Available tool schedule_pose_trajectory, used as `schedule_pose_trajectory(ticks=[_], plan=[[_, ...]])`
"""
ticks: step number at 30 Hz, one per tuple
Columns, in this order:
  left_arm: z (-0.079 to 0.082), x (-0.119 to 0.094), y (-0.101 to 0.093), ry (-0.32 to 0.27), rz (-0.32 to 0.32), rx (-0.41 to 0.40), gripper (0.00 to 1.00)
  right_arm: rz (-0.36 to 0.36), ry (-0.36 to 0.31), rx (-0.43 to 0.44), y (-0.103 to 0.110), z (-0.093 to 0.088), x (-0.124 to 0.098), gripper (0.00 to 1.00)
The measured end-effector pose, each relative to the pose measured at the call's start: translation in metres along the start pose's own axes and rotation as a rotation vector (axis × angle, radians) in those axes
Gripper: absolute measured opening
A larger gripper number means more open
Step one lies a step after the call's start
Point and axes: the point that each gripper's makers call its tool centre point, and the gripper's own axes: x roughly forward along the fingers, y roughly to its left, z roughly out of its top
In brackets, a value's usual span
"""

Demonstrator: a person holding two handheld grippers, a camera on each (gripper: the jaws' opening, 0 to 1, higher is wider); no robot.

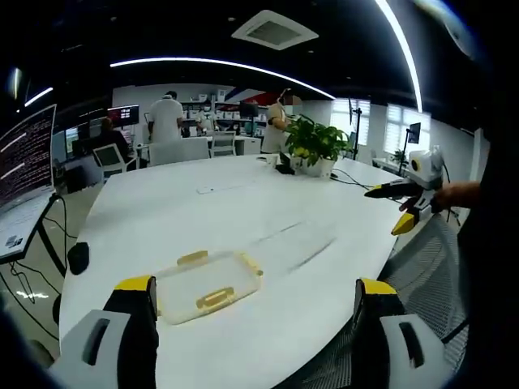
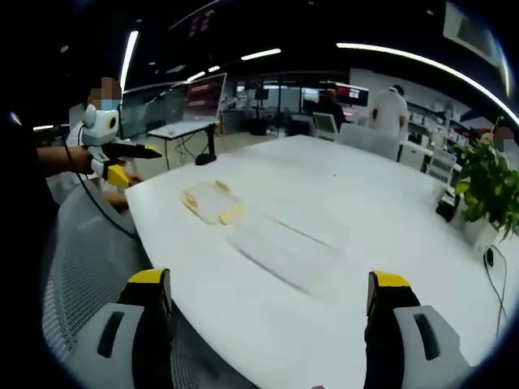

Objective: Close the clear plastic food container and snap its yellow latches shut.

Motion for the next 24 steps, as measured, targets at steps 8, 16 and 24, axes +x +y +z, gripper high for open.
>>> schedule_pose_trajectory(ticks=[8, 16, 24], plan=[[0.0008, -0.0016, 0.0003, -0.003, -0.003, 0.004, 0.99, 0.001, 0.004, -0.004, -0.0006, 0.0004, -0.0003, 0.98], [0.0020, -0.0024, 0.0008, -0.004, 0.001, 0.005, 0.99, 0.003, 0.007, -0.006, -0.0006, 0.0001, 0.0003, 0.98], [0.0031, -0.0022, -0.0002, -0.005, -0.002, 0.006, 0.99, 0.002, 0.009, -0.008, -0.0008, -0.0004, -0.0003, 0.98]])
